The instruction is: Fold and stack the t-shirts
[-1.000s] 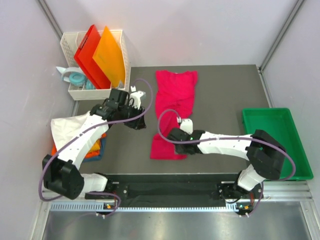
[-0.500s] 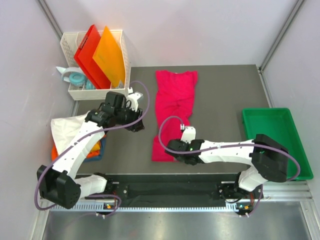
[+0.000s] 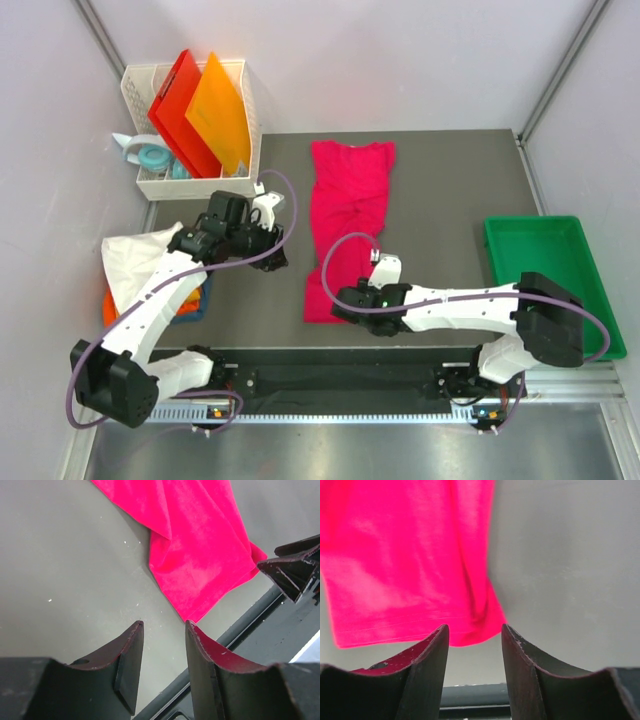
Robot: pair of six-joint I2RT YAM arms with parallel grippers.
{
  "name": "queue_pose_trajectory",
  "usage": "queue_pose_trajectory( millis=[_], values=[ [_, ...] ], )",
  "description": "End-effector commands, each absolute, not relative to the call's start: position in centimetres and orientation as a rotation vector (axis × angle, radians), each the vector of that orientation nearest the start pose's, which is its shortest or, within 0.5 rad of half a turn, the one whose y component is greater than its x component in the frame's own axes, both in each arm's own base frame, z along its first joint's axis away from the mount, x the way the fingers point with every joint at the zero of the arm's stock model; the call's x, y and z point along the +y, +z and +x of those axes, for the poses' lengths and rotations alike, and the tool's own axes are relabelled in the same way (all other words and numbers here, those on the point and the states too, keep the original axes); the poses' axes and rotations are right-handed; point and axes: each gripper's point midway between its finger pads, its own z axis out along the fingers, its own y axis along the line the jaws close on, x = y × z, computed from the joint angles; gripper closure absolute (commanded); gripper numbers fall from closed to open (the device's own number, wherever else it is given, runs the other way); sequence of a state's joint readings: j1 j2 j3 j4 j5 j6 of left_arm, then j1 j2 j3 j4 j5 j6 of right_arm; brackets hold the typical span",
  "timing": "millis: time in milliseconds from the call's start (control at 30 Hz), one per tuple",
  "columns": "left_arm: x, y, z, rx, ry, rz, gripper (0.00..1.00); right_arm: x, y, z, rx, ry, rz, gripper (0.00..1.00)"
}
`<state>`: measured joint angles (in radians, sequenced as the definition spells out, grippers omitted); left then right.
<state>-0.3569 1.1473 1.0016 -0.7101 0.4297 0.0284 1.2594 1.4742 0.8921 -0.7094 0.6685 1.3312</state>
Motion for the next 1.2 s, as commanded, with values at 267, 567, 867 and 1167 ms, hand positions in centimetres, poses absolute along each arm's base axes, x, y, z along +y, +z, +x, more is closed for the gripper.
queue_pose_trajectory(
  millis=[267, 567, 867, 1167],
  values=[
    [-17.1, 17.5, 24.6, 2.301, -0.686, 0.669, 0.56, 22.6, 3.3, 14.9, 2.443, 0.032, 0.272, 0.60],
    [-17.0, 17.2, 24.4, 2.306, -0.686, 0.669, 0.56, 22.8, 1.0, 14.9, 2.482, 0.020, 0.273, 0.61],
    [-17.4, 16.5, 23.3, 2.341, -0.743, 0.681, 0.56, 23.5, -0.3, 14.6, 2.524, -0.013, 0.272, 0.81],
    [-17.6, 14.2, 22.5, 2.513, -0.792, 0.681, 0.62, 23.6, 0.1, 14.6, 2.531, -0.045, 0.286, 1.00]
  ],
)
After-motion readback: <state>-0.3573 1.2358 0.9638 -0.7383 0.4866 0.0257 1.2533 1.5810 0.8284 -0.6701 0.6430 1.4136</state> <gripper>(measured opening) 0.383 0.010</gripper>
